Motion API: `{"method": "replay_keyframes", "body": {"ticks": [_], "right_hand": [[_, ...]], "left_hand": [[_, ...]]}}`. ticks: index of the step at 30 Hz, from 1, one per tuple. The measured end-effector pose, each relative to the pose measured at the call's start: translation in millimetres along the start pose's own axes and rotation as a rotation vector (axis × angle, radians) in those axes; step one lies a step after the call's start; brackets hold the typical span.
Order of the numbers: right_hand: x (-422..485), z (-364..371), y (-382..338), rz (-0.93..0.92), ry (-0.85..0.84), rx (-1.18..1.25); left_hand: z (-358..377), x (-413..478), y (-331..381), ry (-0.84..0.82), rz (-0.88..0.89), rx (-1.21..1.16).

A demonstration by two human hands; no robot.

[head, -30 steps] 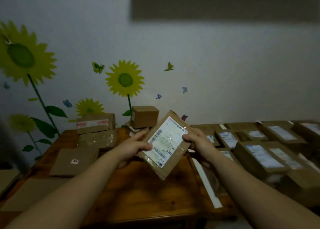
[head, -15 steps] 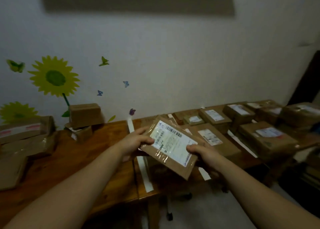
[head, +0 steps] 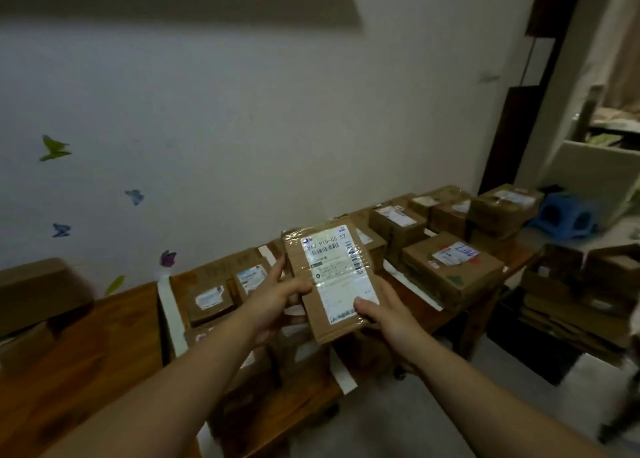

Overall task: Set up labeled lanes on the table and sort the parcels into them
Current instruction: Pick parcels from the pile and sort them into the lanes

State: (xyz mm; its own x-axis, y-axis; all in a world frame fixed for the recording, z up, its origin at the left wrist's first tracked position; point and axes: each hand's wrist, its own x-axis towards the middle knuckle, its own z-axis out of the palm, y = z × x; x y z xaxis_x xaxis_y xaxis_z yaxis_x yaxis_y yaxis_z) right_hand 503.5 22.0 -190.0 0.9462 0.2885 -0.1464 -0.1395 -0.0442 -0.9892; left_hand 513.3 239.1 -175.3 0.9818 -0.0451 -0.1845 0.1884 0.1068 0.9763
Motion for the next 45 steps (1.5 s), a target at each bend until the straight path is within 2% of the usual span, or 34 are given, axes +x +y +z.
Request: {"method": "replay_keyframes", "body": {"ticks": [9,14,18,24,29,36,41,45], "right_hand": [[79.9,-60.1,-25.0,-0.127,0.041,-0.233],[111.6,-87.2,-26.6,-0.182,0.075,-0.239],[136.1,-121.8,-35.5,-0.192,0.015,-0.218],[161.1,-192.2,-33.2,-0.27,-0.017,-0.41],[170.4,-264.5,-25.9,-0.284,-0.072,-0.5],[200.3,-329.7,-5.1,-0.278,-0.234,-0.87],[226.4,-344.9,6.4,-0.357,-0.185,-1.105],[252.1,-360.7,-2.5,-0.376,-0.135,-1.227]], "left_hand": [[38.6,105.1,22.6,-0.061,-0.015,0.102],[58.3,137.1,26.2,-0.008,-0.003,0.14],[81.3,161.7,31.5,0.081,0.018,0.122],[147.9,198.7,26.0,0.205,-0.008,0.104],[213.7,223.8,12.6,0.23,-0.098,0.082],[249.8,253.1,-5.9,0.242,-0.195,0.081],[260.8,286.3,-2.9,0.229,-0.233,0.108],[269.1,319.4,4.4,0.139,-0.238,0.12]]}}
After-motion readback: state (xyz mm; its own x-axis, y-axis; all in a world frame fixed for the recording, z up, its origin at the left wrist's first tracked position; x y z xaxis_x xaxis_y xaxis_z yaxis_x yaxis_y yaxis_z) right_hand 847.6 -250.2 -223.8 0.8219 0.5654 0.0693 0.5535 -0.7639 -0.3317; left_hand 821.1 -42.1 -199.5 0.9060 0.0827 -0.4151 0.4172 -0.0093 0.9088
